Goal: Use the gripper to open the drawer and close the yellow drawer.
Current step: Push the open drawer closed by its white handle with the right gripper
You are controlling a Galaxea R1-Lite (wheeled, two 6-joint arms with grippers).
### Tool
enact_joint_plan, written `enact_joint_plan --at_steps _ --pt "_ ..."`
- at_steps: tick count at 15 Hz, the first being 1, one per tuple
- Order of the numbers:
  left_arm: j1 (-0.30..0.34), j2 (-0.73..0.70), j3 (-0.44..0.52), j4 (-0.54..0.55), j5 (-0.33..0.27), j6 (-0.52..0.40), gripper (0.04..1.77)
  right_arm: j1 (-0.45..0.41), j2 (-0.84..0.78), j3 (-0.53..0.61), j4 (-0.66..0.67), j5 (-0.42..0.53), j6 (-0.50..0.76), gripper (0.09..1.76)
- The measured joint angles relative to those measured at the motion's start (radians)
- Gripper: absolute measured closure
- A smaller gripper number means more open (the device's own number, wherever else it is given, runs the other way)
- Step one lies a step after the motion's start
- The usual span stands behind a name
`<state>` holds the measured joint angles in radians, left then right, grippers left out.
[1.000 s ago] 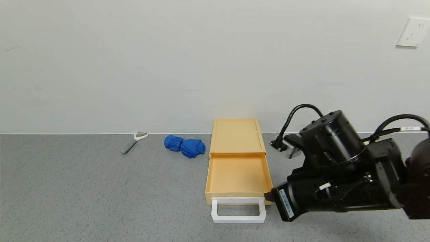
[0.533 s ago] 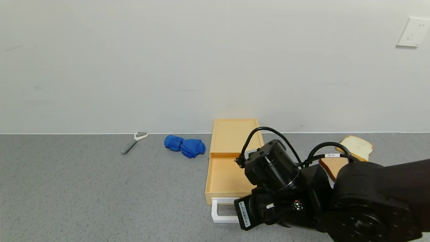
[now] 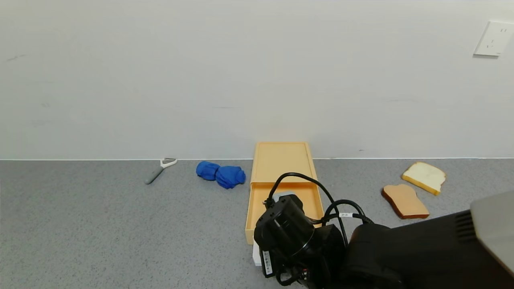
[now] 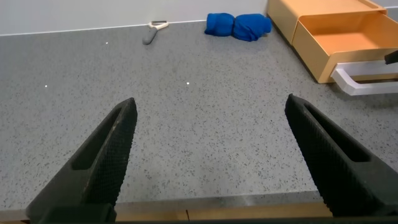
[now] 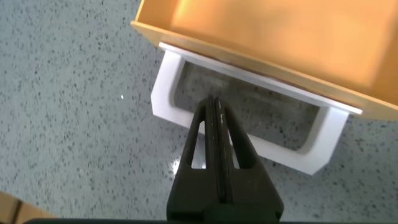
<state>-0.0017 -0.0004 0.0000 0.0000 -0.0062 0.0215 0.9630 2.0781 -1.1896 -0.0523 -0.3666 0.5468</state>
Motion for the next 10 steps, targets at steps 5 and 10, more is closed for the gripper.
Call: enact_joint_plan --at_steps 5,10 --pt "0.000 0.000 0.000 0.000 0.000 0.000 0.09 0.030 0.037 0.032 -0.099 -0.103 0.006 1.73" --pt "0.000 0.000 0.000 0.000 0.000 0.000 0.09 0.060 0.074 0.093 -0.276 -0.185 0.001 1.73"
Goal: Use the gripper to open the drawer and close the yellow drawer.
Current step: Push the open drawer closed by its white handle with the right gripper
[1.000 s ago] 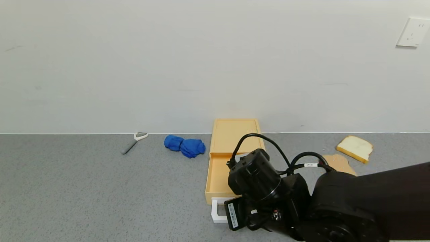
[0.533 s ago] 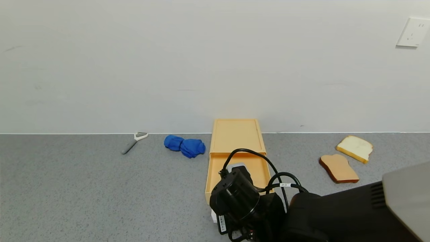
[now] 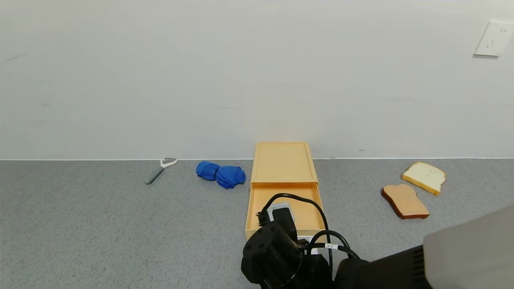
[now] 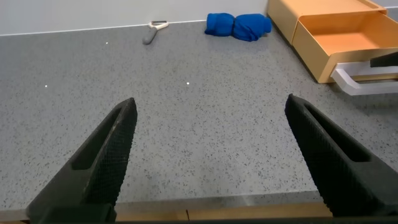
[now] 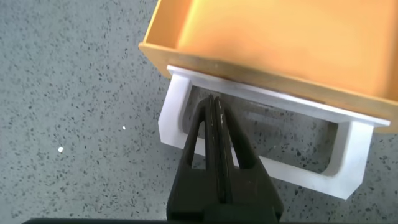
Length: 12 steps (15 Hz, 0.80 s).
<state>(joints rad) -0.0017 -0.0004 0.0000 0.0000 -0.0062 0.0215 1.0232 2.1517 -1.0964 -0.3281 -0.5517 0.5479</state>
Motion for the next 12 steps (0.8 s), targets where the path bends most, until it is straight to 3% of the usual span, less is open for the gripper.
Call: enact_joint_plan --at_steps 12 --pt "0.000 0.000 0.000 0.000 -0.001 0.000 0.09 -0.013 0.029 0.012 -0.005 -0.022 -0.019 1.73"
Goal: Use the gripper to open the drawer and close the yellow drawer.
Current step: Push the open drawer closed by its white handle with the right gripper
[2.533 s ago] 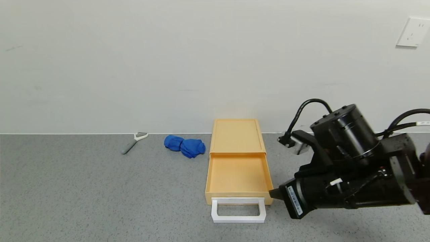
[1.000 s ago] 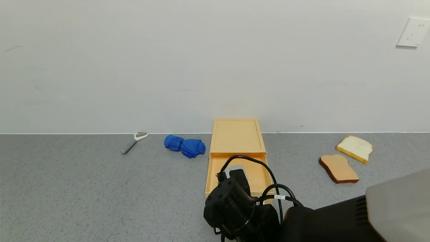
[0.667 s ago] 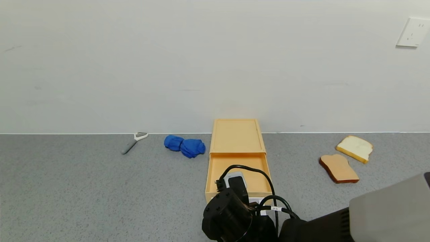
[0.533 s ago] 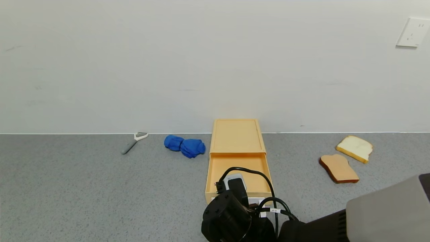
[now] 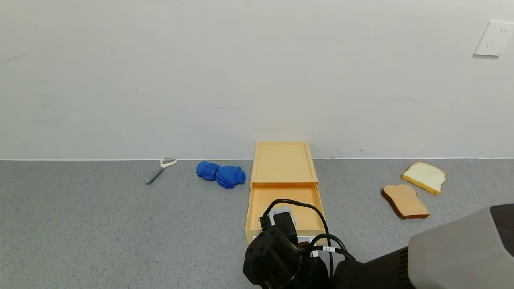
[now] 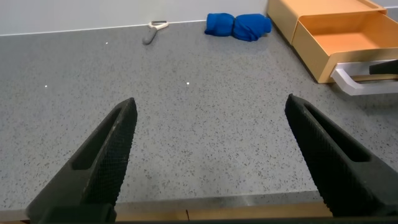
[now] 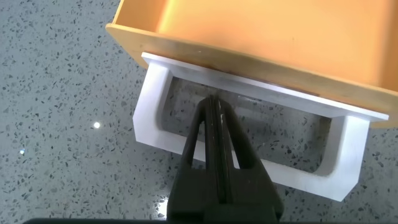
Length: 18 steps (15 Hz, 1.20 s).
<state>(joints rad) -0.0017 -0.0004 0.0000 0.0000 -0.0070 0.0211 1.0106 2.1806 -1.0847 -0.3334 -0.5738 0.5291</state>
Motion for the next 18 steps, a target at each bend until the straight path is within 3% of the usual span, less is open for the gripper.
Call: enact_joint_plan --at_steps 18 --pt "0.000 0.000 0.000 0.000 0.000 0.000 0.09 -0.085 0.010 -0.027 -0.062 0.009 -0.141 1.73"
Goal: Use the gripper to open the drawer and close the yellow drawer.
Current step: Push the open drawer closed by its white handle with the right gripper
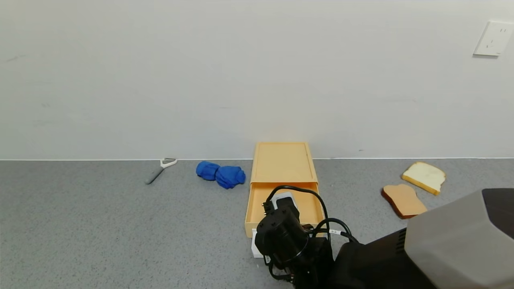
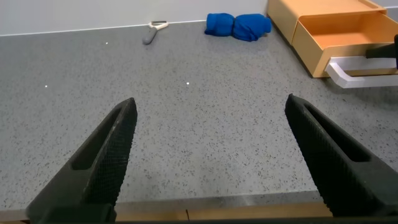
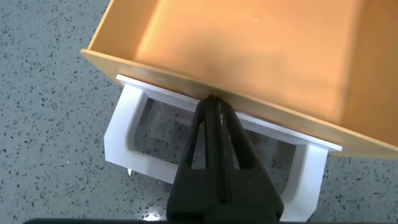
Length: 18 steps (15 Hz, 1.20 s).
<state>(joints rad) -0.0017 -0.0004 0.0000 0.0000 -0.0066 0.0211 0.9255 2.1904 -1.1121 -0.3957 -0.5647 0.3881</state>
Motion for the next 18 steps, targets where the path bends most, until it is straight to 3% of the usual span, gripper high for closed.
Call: enact_joint_plan --at_steps 18 --pt "0.000 0.000 0.000 0.000 0.000 0.000 0.09 -0.021 -0.004 -0.037 0.045 0.043 -0.009 1.73"
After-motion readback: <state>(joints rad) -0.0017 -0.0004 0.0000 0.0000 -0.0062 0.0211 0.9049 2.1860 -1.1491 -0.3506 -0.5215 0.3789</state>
